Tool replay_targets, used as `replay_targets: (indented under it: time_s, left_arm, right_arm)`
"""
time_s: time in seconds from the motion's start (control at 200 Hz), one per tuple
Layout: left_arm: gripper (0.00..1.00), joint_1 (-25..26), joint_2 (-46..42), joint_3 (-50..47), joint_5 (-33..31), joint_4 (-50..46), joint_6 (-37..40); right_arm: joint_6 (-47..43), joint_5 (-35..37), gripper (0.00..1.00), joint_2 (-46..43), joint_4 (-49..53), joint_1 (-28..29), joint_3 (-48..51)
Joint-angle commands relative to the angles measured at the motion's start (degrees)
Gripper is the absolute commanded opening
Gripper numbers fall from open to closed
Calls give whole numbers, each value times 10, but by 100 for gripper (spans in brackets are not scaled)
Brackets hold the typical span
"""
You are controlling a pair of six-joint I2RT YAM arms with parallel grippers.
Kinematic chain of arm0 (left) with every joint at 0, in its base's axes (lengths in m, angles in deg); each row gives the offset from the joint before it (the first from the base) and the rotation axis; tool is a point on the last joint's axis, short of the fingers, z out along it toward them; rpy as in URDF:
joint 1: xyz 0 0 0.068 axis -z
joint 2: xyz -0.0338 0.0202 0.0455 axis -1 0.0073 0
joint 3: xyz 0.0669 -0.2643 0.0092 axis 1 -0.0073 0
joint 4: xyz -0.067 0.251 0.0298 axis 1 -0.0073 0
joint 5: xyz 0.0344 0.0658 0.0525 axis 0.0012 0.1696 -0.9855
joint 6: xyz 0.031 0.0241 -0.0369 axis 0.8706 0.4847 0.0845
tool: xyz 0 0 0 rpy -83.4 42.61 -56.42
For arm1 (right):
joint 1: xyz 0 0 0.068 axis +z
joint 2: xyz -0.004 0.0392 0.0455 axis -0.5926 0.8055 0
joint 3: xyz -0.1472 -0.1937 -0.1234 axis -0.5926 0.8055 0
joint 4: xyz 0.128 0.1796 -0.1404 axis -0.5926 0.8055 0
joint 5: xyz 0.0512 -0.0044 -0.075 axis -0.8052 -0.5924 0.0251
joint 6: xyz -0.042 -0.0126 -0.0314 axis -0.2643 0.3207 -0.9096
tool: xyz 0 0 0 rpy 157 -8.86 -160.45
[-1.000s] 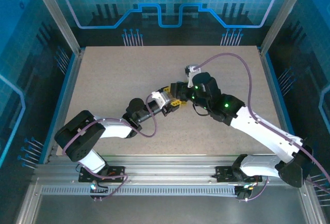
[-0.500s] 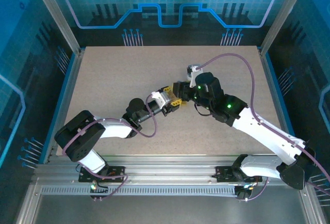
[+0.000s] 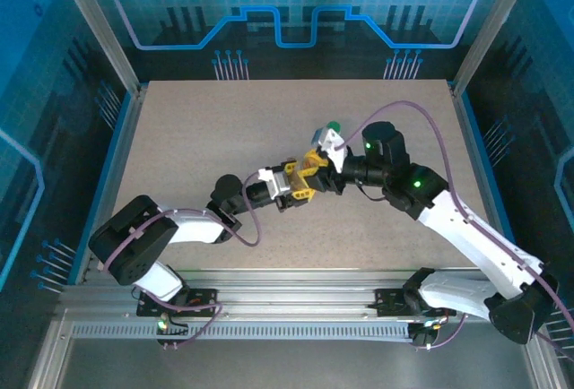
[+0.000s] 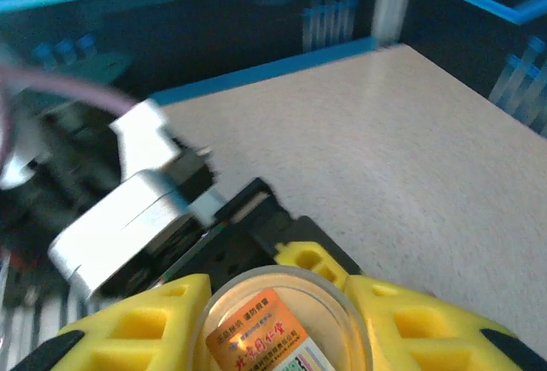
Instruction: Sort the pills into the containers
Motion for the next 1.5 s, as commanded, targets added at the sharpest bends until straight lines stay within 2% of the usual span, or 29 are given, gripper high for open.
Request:
replay_targets:
  time_s: [0.0,0.075,0.23,0.345,0.42,0.51,0.64,0.7,0.936,1.121,1.201,1.271,1.386,1.491]
  left_arm:
    - [0,-2,-16,-4,106,26,-23]
    - [0,-4,-14,-4,123,24,-31]
    - [0,-5,-13,1,156,15,-48]
    - [0,-4,-10,9,182,6,-58]
    - [0,-4,-9,12,183,6,-61]
    - [0,-5,-9,8,162,9,-52]
    - [0,-9,-20,-3,103,-6,-29]
    - [0,-10,-31,-7,68,-29,-20]
    - [0,-10,-68,-55,-63,-52,-49]
    - [0,-10,-110,-104,-129,-93,-89]
    - [0,-10,-140,-113,-157,-147,-107]
    - [0,-10,-173,-104,-186,-236,-132]
    - [0,-10,-213,-69,-192,-412,-154]
    - [0,-10,-228,-55,-197,-503,-159]
  right_arm:
    - [-209,-166,0,-13,121,-14,-50]
    - [-258,-203,0,-14,159,-22,-70]
    - [-334,-222,0,3,251,-26,-122]
    - [-365,-230,0,29,309,-26,-164]
    - [-358,-223,0,41,313,-26,-179]
    - [-302,-196,0,34,255,-26,-168]
    - [-133,-78,0,-24,61,-42,-85]
    - [-72,-42,0,-47,5,-58,-51]
    - [107,105,0,-116,-95,-67,56]
    - [189,165,0,-153,-174,-67,129]
    - [200,184,0,-162,-194,-67,162]
    - [205,196,0,-171,-226,-67,195]
    - [206,190,0,-175,-266,-67,241]
    - [213,178,0,-159,-302,-67,275]
